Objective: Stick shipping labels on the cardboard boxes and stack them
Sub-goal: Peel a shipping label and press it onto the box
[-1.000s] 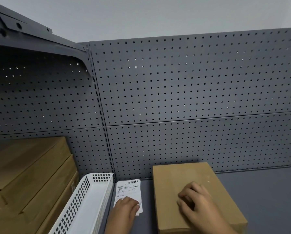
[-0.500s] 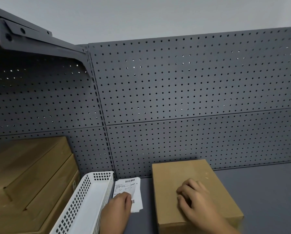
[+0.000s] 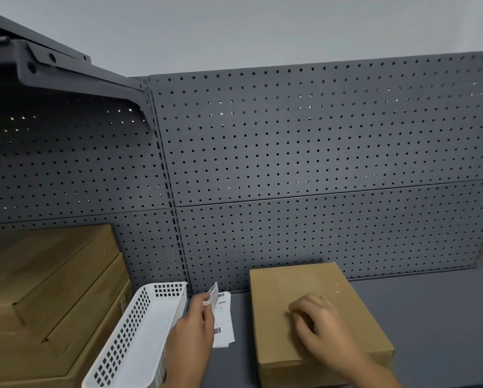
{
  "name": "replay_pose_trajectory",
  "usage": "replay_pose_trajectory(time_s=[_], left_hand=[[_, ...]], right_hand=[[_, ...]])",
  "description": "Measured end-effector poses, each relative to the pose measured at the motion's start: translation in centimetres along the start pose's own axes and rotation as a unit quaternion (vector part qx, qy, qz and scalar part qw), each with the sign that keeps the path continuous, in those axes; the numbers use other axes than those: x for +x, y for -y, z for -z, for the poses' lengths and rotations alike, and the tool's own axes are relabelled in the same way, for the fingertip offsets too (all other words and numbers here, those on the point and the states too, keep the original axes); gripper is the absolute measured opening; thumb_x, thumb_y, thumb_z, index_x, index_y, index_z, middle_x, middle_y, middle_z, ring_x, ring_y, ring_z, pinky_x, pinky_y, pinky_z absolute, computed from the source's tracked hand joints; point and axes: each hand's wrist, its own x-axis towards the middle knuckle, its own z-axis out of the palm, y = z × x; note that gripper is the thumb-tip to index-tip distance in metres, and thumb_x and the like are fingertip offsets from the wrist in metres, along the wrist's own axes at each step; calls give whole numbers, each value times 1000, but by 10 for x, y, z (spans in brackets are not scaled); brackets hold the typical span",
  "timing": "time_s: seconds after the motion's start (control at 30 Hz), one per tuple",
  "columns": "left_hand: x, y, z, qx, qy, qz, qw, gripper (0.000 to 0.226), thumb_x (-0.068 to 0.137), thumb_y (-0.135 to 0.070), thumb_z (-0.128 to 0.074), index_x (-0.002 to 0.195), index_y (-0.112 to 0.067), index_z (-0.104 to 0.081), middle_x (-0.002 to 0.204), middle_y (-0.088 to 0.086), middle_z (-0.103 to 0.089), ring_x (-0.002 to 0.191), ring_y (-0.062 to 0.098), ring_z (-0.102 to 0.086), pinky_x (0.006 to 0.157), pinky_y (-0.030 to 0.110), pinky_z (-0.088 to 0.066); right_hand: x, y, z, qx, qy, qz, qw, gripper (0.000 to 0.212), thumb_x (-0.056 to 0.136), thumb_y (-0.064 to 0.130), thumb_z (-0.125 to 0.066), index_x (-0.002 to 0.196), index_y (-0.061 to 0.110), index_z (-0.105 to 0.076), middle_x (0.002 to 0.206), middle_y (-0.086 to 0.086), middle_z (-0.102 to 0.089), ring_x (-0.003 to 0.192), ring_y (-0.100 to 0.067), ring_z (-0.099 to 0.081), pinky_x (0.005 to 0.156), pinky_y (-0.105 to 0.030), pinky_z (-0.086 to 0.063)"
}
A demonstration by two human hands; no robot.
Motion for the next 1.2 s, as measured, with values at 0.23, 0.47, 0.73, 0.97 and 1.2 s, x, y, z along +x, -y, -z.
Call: replay_pose_trajectory(time_s=[0.23,0.47,0.73,0.97,1.2], left_hand=[[-14,-64,19,-219,-51,-12,974,22,96,-29,-68,105,-49,-62,94,-28,-74,75,-8,-71,67,15,-55],[-29,-101,7,-256,5,-52,965,20,96,-49,-61,115,-53,-59,105,-39,-71,96,-12,-68,85,25,-59],[-33,-108,7,-390,62,-52,917,22,97,-24,-71,110,-41,-76,119,-25,-71,122,-1,-63,100,15,-49],[-40,-115,3,-406,46,-72,910,22,95,-31,-66,112,-37,-79,126,-22,-68,123,2,-63,101,14,-48],[-42,-114,4,-403,51,-81,910,21,97,-26,-67,112,-36,-79,125,-19,-70,123,6,-64,100,16,-49]], right_hand=[[5,45,10,432,9,-130,893,21,102,12,-58,118,16,-72,110,5,-79,103,-14,-75,94,-28,-57],[4,62,14,574,-2,-119,810,23,98,7,-59,110,12,-77,113,-11,-78,111,-27,-73,90,-27,-59],[-4,49,15,604,-44,-82,792,29,93,6,-64,118,9,-76,120,-13,-75,116,-30,-70,93,-31,-59],[-10,44,13,601,-73,-89,791,26,92,8,-64,114,6,-77,115,-16,-77,111,-33,-72,90,-34,-61],[-13,42,12,598,-97,-98,789,23,87,11,-67,105,6,-80,106,-19,-78,101,-34,-75,88,-42,-62]])
